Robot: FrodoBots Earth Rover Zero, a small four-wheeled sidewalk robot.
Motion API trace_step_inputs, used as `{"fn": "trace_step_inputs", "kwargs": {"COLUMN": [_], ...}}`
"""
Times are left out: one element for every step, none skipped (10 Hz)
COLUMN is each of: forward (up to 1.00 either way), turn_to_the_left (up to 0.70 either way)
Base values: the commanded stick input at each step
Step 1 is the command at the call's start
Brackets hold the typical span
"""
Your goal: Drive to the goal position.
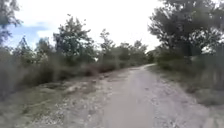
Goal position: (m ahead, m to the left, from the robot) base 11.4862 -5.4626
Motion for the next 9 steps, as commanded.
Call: {"fn": "trace_step_inputs", "kwargs": {"forward": [0.85, 0.85, 0.85, 0.85, 0.85, 0.85, 0.85, 0.85, 0.85], "turn_to_the_left": [0.0, 0.0, 0.0, 0.0, 0.0, 0.0, 0.0, 0.0, 0.0]}}
